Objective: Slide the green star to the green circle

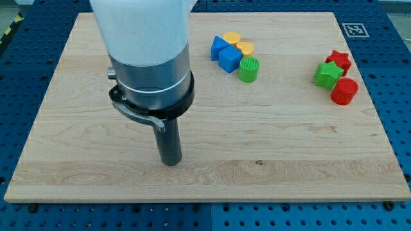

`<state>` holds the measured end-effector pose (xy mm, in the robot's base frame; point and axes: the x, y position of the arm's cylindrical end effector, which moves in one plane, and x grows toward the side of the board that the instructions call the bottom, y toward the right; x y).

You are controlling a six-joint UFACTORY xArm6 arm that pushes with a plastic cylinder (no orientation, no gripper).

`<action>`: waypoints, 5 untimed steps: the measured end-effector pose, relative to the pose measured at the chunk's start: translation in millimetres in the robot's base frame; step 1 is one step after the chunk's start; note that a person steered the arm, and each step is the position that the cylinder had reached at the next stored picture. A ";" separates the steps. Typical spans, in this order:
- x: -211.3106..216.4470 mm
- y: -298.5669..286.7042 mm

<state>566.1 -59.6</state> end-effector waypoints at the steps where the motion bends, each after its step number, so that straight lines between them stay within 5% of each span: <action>1: 0.1 2.3; 5: -12.8 372.5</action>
<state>553.3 312.9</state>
